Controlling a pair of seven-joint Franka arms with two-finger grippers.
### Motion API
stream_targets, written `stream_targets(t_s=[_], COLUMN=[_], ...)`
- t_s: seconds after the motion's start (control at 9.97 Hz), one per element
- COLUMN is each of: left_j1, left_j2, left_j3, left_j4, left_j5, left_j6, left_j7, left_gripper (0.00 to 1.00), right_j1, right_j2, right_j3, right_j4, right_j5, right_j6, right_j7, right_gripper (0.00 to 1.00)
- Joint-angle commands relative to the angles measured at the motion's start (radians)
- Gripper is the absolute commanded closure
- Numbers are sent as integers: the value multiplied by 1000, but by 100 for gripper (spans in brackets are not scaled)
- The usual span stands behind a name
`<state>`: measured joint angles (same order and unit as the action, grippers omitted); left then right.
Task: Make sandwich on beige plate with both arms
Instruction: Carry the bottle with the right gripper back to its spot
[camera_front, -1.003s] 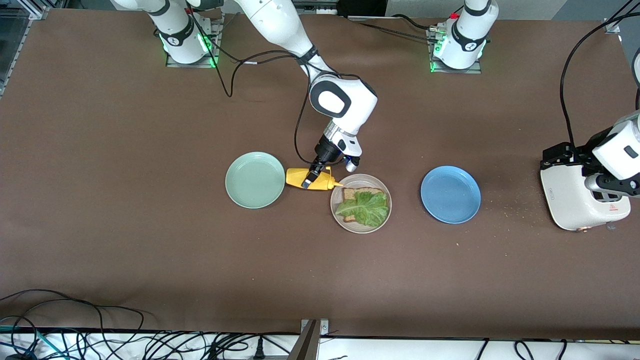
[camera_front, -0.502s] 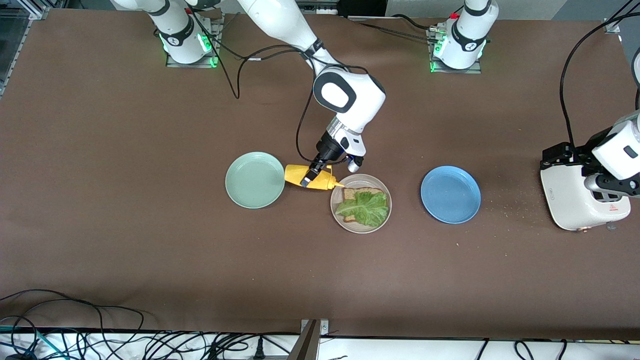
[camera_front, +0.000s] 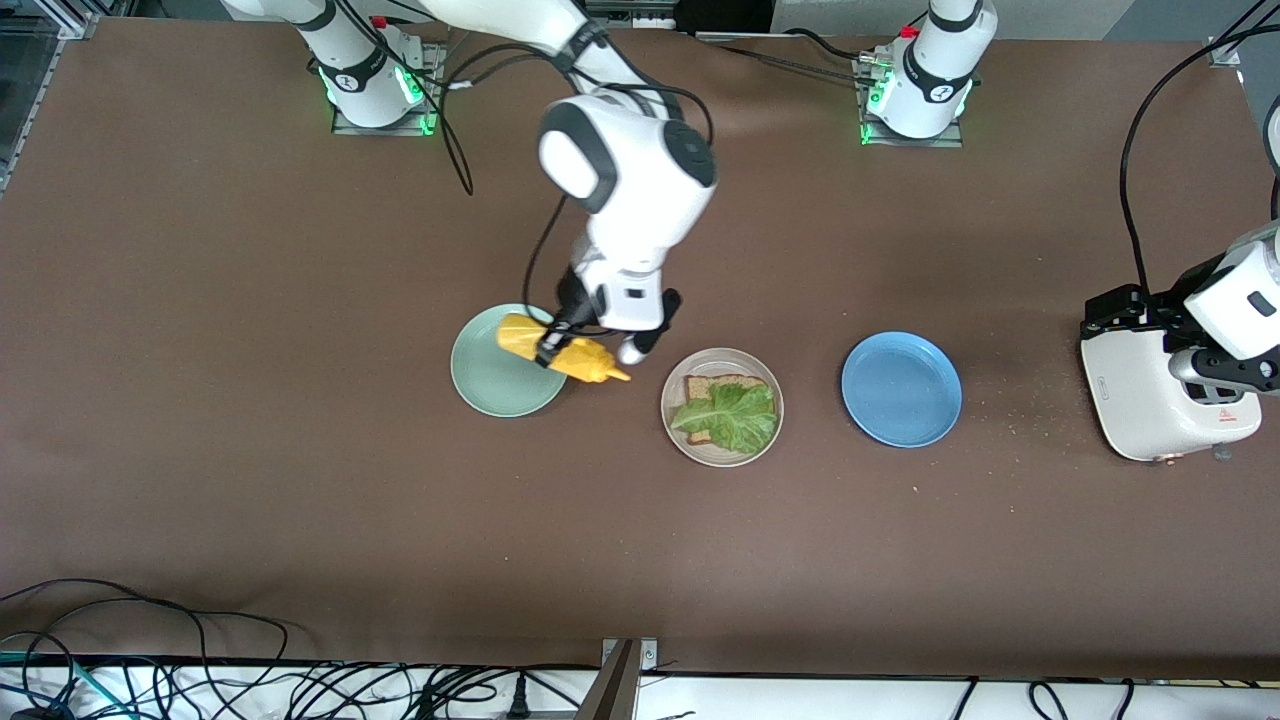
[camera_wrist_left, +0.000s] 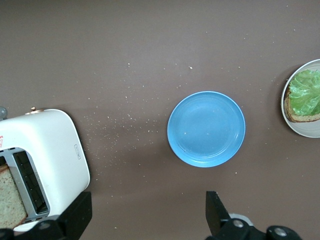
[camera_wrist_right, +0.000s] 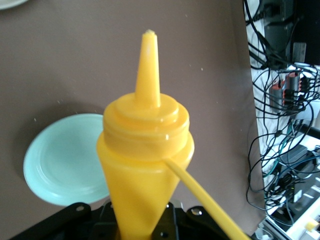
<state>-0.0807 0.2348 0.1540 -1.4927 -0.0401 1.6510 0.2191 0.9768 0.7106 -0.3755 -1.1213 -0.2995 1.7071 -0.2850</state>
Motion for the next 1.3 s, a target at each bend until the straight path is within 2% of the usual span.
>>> stream_targets(t_s=[0.0, 0.3, 0.7, 0.9, 1.2], left_j1=[2, 1, 1, 1, 1], left_j2=[-3, -3, -3, -3, -6], left_j3=[-4, -4, -5, -5, -4], left_j4=[5, 5, 5, 5, 5], left_j5=[34, 34, 34, 34, 36], left_j6=[-10, -11, -11, -13, -13], left_j7=[3, 2, 2, 2, 3], left_gripper=[0, 0, 0, 0, 0], right_j1=[-119, -312, -518, -590, -665], right_j2=[-152, -243, -303, -301, -301], right_j3=[17, 17, 12, 4, -3], right_j4=[-116, -190, -369, -438, -549], right_j5=[148, 366, 659, 771, 891], right_j6=[-1, 2, 40, 61, 81], right_j7=[-127, -354, -674, -862, -1086], right_gripper=[100, 100, 100, 100, 100])
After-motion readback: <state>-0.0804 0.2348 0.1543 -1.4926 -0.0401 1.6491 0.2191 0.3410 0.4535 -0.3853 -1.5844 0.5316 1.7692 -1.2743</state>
